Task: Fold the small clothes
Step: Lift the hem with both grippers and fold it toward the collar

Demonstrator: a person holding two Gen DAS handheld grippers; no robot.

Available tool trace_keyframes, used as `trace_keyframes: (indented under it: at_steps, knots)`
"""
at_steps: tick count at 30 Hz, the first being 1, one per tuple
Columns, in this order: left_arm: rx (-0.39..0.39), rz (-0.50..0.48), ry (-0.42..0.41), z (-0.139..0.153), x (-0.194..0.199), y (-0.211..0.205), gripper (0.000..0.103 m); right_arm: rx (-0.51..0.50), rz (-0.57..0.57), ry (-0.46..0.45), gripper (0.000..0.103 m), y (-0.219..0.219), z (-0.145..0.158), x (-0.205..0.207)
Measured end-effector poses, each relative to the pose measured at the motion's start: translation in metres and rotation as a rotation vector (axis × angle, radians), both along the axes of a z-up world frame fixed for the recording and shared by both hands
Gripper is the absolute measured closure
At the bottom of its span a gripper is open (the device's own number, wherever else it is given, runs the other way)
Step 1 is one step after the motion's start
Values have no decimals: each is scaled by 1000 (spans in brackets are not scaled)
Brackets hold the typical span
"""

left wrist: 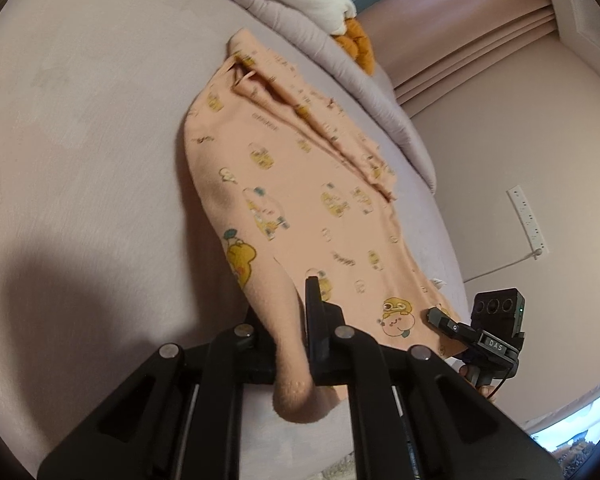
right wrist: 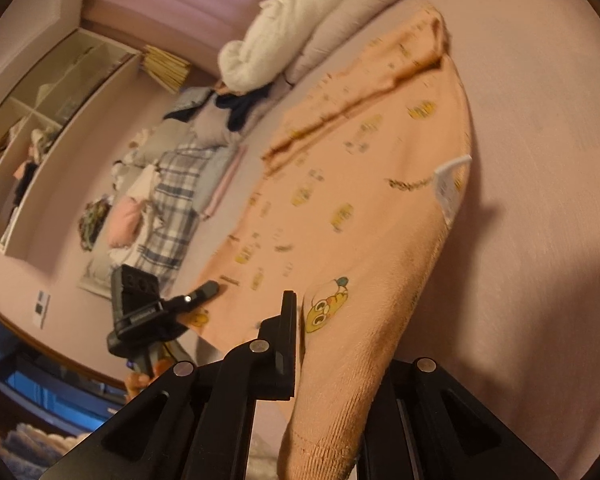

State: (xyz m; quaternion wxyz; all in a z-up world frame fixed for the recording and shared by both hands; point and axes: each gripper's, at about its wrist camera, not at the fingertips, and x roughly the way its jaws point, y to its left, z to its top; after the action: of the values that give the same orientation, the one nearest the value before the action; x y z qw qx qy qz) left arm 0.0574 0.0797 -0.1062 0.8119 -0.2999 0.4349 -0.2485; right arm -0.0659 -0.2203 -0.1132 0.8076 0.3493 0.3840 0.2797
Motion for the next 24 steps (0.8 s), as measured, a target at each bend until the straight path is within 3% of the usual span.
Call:
trace_keyframes:
  at_steps: [11, 24]
  knots:
    - [-78, 6, -53, 19, 14, 1, 96, 47, -14, -65, 93, -2, 18, 11]
    - [-95, 7, -107, 38, 36, 1, 96, 58, -24, -131, 93, -14, 32, 31]
